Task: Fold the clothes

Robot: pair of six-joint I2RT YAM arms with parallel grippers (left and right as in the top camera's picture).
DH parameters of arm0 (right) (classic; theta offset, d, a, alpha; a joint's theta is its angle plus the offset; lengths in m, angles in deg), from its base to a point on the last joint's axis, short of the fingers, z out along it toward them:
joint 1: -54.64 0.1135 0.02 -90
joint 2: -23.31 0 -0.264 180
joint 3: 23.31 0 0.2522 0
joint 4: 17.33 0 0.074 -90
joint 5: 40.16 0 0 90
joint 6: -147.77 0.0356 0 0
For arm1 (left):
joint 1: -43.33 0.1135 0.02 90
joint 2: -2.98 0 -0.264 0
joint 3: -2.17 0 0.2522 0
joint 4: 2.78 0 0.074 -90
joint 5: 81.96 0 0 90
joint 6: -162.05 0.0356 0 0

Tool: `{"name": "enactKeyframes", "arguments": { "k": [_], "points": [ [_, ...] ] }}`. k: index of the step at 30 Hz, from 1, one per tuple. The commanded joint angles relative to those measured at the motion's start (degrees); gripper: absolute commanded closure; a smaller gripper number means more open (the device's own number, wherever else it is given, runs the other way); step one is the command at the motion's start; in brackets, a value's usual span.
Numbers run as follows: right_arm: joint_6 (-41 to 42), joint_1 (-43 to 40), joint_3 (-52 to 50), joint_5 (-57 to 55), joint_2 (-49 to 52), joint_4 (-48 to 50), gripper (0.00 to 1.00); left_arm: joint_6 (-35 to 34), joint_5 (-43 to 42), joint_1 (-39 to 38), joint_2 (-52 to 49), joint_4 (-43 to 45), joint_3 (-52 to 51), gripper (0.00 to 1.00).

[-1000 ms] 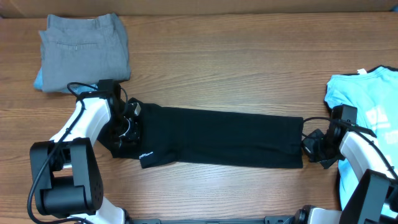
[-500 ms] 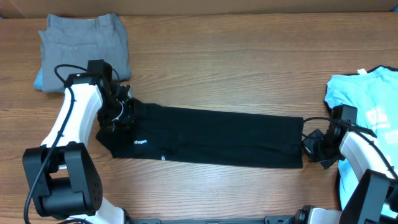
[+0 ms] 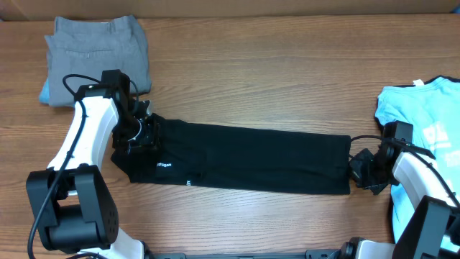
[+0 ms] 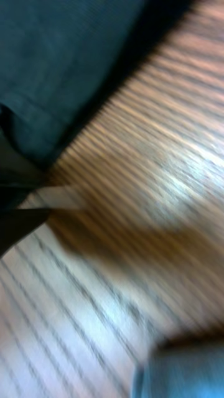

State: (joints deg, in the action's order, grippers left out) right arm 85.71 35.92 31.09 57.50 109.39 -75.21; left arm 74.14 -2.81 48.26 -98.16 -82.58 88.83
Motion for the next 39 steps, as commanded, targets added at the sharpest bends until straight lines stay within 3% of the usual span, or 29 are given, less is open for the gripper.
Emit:
{"name": "enactKeyframes", "arguments": {
  "k": [1,5,9,17,26,30,34,39],
  "points": [
    [-1.40,-1.42,0.70,5.29,-1.11,0.33,0.80,1.99,-4.28,0.35,1.20,-0.02,1.90,0.60],
    [-4.09,-2.73,2.69,8.20,-1.22,-0.04,0.80,5.11,-12.17,0.28,1.20,1.14,4.09,0.82],
    [-4.44,-3.17,4.94,11.96,-2.10,-0.44,0.78,8.50,-18.27,-0.26,1.14,4.72,3.67,0.96],
    [-4.83,-3.17,7.13,14.32,-5.77,-2.60,0.69,8.74,-11.93,-1.95,1.14,10.01,-6.16,0.96],
    [-5.95,-3.06,6.45,10.47,-5.60,-1.53,0.60,-14.05,12.00,5.68,1.14,24.00,-16.20,0.96],
    [-8.63,-3.04,6.29,10.60,-4.33,-2.25,0.59,-16.44,12.66,10.95,1.14,24.98,-16.15,0.96],
    [-13.11,-2.91,6.27,15.23,-1.57,-2.67,0.57,-15.02,7.58,15.32,1.14,25.88,-16.17,0.96],
    [-17.75,1.51,6.27,20.50,3.63,-2.40,0.45,-12.79,2.64,15.69,1.14,26.62,-16.17,0.93]
  ]
}}
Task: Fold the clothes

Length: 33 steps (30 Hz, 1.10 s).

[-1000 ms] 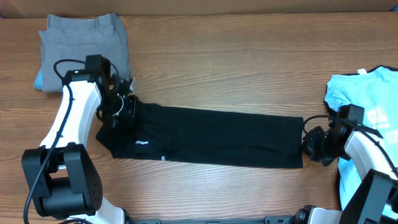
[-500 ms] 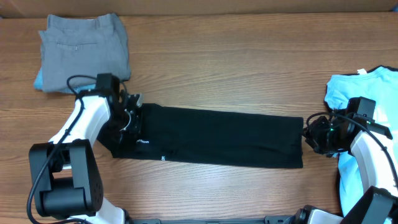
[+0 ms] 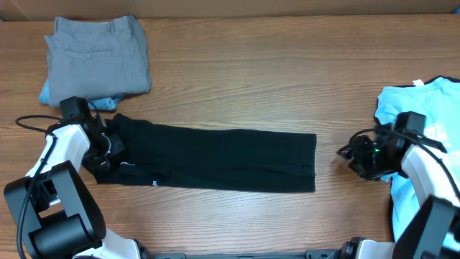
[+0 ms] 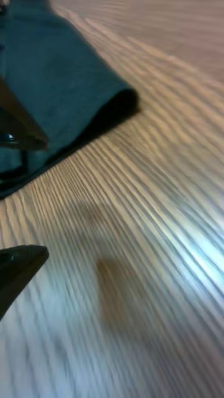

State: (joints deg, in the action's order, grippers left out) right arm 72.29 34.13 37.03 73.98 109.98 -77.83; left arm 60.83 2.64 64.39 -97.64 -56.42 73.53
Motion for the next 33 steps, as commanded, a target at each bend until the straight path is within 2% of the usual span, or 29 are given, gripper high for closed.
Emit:
{"name": "enactKeyframes", "arguments": {
  "k": [1,7,19,21,22,24,25,33],
  "points": [
    [-4.37,4.33,0.33,4.00,3.87,0.52,0.43,0.57,-2.80,-0.66,0.61,0.52,-0.87,0.91],
    [-4.33,11.72,0.33,4.02,9.09,2.69,0.40,0.94,-3.10,-1.01,0.61,0.28,-0.87,0.86],
    [-6.01,19.87,-0.90,7.54,15.54,6.73,0.50,0.96,-5.40,-1.07,0.61,0.02,-0.87,0.87],
    [-6.01,20.57,-0.90,7.52,15.54,6.88,0.57,0.96,-5.66,-1.07,0.61,0.02,-0.87,0.87],
    [-6.01,20.74,-0.90,7.48,15.54,7.10,0.65,0.98,-5.84,-1.09,0.61,0.02,-0.87,0.87],
    [-5.77,20.76,-0.87,7.43,15.50,7.54,0.89,0.98,-6.25,-1.11,0.61,0.04,-0.87,0.87],
    [-5.38,20.57,-0.76,7.08,15.45,7.52,0.96,0.96,-6.27,-1.11,0.61,0.07,-0.87,0.87],
    [-1.57,16.35,1.53,-2.34,9.88,4.44,0.96,3.65,-7.28,-1.11,0.68,-0.52,-0.63,0.88]
  ]
}}
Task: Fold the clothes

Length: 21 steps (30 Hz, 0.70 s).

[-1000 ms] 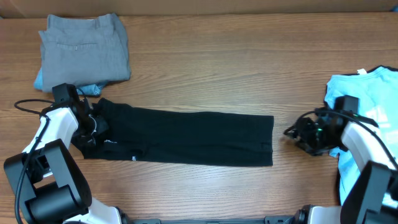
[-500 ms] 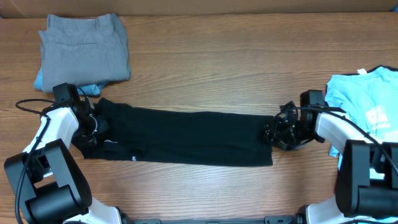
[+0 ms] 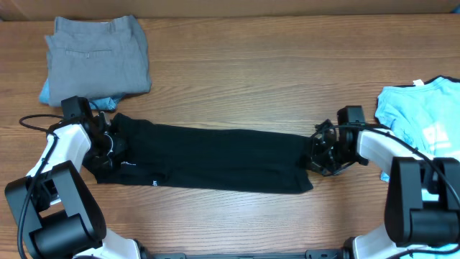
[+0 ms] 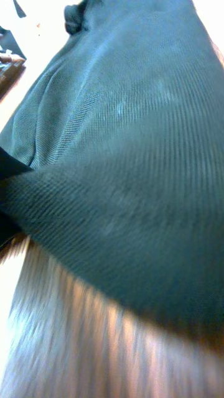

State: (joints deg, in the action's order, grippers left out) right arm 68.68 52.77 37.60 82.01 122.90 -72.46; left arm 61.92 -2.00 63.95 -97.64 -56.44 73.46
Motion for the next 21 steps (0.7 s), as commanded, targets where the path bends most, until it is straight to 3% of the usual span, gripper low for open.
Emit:
{"name": "enactKeyframes", "arguments": {
  "k": [1,4,10,16,21],
  "points": [
    [3.08,-2.95,1.70,-11.76,-4.44,-1.79,0.96,3.06,-3.98,-0.68,0.68,-0.70,-0.24,0.89],
    [4.66,-4.90,5.03,-15.67,-8.57,-4.94,0.96,5.27,-11.43,-0.68,0.68,-2.29,2.08,0.86],
    [5.66,-8.13,14.86,-22.75,-13.57,-11.80,0.96,10.23,-26.95,-0.68,0.68,-6.86,9.38,0.67],
    [5.40,-8.41,24.06,-23.54,-14.10,-17.31,0.96,10.91,-27.52,-0.68,0.68,-10.27,14.69,0.63],
    [5.88,-3.52,25.38,-22.27,-14.08,-18.47,0.96,11.21,-27.43,-0.79,0.68,-10.58,15.06,0.63]
  ]
}}
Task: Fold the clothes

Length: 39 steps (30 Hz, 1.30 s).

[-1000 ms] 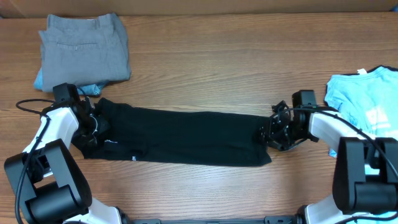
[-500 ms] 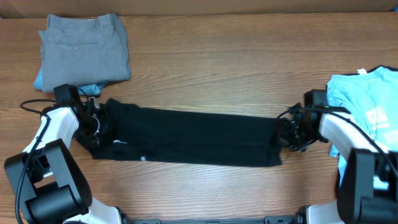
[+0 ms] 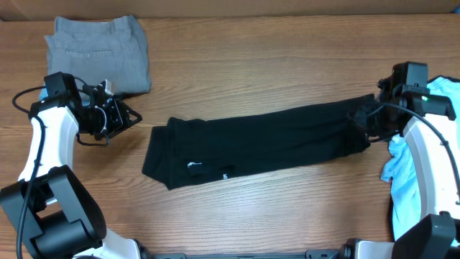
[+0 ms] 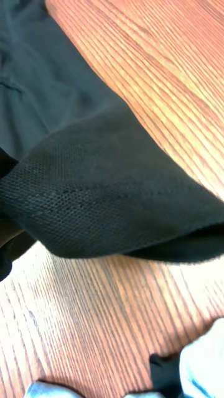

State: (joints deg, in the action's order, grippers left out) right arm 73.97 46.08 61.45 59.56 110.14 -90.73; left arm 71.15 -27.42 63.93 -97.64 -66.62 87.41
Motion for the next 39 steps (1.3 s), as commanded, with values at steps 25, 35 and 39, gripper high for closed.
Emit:
{"name": "enactKeyframes", "arguments": {
  "k": [25,35,39],
  "points": [
    [19.45,38.84,1.44,3.89,11.96,16.20,0.95,2.71,-1.44,-0.76,0.68,-1.51,1.11,0.62],
    [17.86,41.35,1.46,10.05,13.38,21.90,0.75,2.67,1.53,-0.76,0.68,-1.95,1.11,0.56],
    [16.76,41.27,1.46,9.40,10.21,21.18,0.69,2.69,5.73,-0.76,0.68,-3.54,1.09,0.50]
  ]
}}
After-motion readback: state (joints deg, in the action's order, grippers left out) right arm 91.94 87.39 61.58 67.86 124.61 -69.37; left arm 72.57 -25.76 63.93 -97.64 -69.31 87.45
